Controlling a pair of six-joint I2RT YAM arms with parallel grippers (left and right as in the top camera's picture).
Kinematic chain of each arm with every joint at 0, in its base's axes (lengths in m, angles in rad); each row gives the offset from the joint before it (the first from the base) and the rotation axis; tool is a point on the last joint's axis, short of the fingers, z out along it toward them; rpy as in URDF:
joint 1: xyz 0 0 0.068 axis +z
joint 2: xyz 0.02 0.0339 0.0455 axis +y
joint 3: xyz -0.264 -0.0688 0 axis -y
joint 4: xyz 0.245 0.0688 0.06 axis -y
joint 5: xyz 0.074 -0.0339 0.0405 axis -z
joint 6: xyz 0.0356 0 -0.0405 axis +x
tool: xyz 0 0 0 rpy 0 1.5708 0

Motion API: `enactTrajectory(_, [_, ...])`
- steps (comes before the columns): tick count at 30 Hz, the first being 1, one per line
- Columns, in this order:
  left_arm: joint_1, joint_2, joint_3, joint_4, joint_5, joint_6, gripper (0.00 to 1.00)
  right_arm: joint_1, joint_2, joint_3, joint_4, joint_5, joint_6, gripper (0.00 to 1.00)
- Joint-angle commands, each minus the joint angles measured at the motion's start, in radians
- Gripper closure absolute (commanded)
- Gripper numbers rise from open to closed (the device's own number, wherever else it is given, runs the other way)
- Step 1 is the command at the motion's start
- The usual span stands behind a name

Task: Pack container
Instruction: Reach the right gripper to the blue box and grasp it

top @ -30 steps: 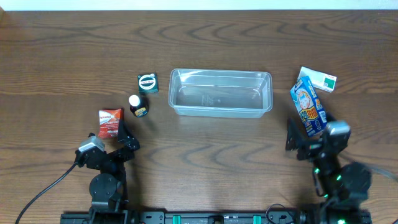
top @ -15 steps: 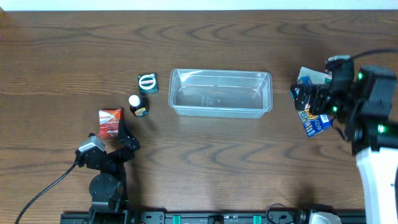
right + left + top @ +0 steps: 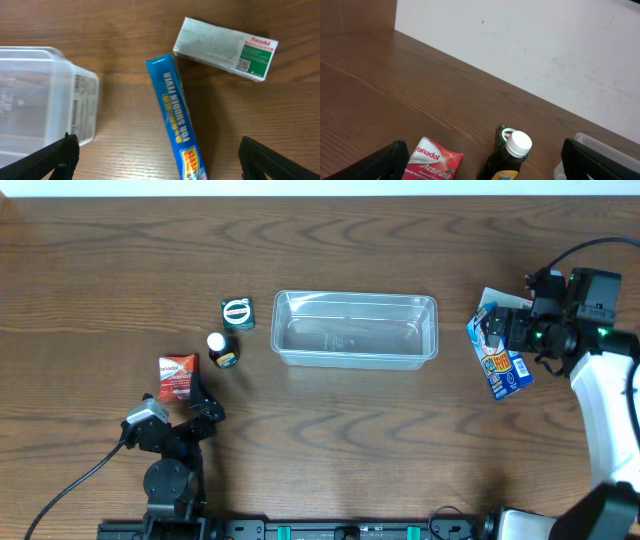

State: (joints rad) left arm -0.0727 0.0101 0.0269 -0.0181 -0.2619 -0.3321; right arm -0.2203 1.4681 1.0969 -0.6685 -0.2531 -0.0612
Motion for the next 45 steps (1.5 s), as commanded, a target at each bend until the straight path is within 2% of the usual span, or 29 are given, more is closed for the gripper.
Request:
enactTrajectory(1, [0.004,-0.006,-0.023,-0.030,-0.009,0.018,0.02,-0.009,0.051,0.020,0.006,0.011,-0.016,0.01])
enactTrajectory(4, [0.004,-0.006,-0.023,-0.030,-0.009,0.018,0.02,-0.009,0.105,0.020,0.006,0.015,-0.016,0.04])
enactTrajectory(7, [0.004,-0.006,-0.023,-0.030,-0.009,0.018,0.02,-0.009,0.155,0.020,0.004,0.015,-0.016,0.12])
enactTrajectory(19, [0.004,-0.006,-0.023,-0.030,-0.009,0.018,0.02,-0.009,0.205,0.020,-0.001,0.066,-0.026,0.61])
enactTrajectory(26, [0.004,-0.006,-0.023,-0.030,-0.009,0.018,0.02,-0.009,0.205,0.020,-0.002,0.070,-0.026,0.84])
enactTrajectory(32, [0.004,-0.006,-0.023,-0.030,-0.009,0.018,0.02,-0.009,0.185,0.026,-0.020,0.070,-0.022,0.99])
enactTrajectory(45, [0.004,-0.006,-0.023,-0.030,-0.009,0.018,0.02,0.018,-0.077,0.253,-0.261,0.042,-0.023,0.99])
